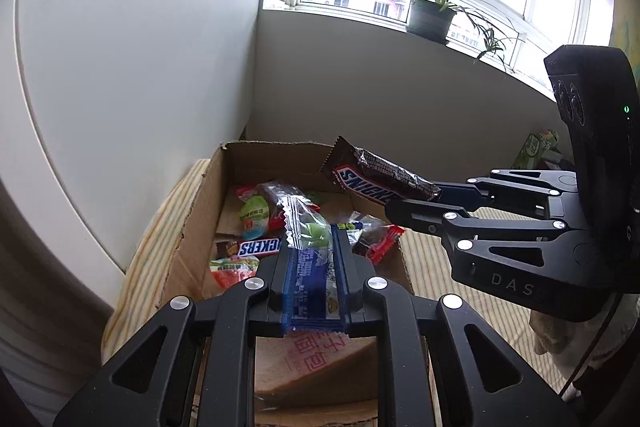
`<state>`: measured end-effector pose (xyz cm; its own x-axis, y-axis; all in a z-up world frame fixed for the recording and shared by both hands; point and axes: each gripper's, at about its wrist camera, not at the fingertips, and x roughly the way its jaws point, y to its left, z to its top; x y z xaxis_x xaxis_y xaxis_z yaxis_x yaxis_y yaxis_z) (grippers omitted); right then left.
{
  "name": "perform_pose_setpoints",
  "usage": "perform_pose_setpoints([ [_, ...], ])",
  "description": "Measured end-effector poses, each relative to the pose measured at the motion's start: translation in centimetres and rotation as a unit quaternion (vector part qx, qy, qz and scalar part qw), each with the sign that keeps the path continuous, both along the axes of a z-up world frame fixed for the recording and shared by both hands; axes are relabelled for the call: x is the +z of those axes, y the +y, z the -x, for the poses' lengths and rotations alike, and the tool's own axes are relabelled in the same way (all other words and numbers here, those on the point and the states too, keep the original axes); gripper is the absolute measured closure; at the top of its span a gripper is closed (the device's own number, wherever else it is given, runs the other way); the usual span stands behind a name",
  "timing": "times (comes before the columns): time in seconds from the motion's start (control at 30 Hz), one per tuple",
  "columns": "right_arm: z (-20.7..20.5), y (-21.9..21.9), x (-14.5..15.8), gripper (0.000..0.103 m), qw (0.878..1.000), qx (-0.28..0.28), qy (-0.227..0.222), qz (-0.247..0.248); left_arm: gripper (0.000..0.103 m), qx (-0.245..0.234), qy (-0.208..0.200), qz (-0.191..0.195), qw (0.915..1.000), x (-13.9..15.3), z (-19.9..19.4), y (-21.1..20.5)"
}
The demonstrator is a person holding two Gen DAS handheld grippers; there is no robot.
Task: Organize snacks
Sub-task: 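Carry the green candy and Snickers bar into the box and open both grippers, then move both open grippers over the pink packet and black-and-white packet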
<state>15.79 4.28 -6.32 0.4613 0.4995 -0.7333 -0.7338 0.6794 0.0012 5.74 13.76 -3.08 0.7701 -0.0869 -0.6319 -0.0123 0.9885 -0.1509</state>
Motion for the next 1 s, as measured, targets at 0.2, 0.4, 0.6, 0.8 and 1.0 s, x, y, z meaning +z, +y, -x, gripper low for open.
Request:
perform_pose_setpoints([
  [0.2, -1.4, 1.1, -1.0, 0.076, 1.000, 0.000, 0.014, -0.008, 0.087, 0.006, 0.013, -0.003, 0.9999, -0.8, -2.0, 0.8],
  [0.4, -2.0, 1.7, -1.5, 0.070, 1.000, 0.003, 0.018, -0.011, 0.085, 0.019, 0.030, -0.002, 0.9994, -1.8, -3.0, 1.4],
  [0.6, -1.9, 0.9, -0.8, 0.054, 1.000, -0.005, 0.013, -0.017, 0.072, 0.026, 0.029, -0.004, 0.9992, -1.8, -2.5, 1.6],
  [0.8, -1.1, -1.0, 0.2, 0.054, 1.000, -0.012, 0.007, -0.018, 0.072, 0.020, 0.018, -0.002, 0.9996, -1.1, -1.7, 1.0],
  [1.0, -0.1, -4.8, 1.5, 0.054, 0.999, -0.031, 0.000, -0.014, 0.072, 0.004, 0.005, 0.002, 1.0000, -0.2, -1.1, -0.9],
])
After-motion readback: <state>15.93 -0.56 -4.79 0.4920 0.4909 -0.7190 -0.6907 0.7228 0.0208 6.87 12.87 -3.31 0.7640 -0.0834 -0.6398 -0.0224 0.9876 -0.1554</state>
